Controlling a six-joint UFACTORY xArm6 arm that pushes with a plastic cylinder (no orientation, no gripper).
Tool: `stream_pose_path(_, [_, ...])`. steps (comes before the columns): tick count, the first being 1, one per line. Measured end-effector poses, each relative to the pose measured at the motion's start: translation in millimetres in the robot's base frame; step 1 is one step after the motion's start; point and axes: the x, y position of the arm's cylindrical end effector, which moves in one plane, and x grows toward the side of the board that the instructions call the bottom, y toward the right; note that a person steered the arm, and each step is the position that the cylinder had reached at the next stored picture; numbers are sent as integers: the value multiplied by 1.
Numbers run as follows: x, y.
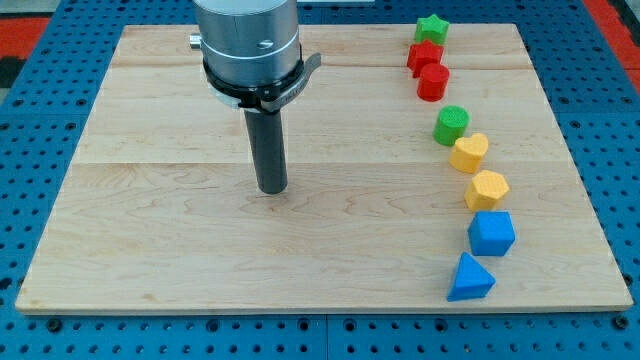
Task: Move your arm towards the center
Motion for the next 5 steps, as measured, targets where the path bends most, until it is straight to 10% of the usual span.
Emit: stream_pose_path(5, [-84,27])
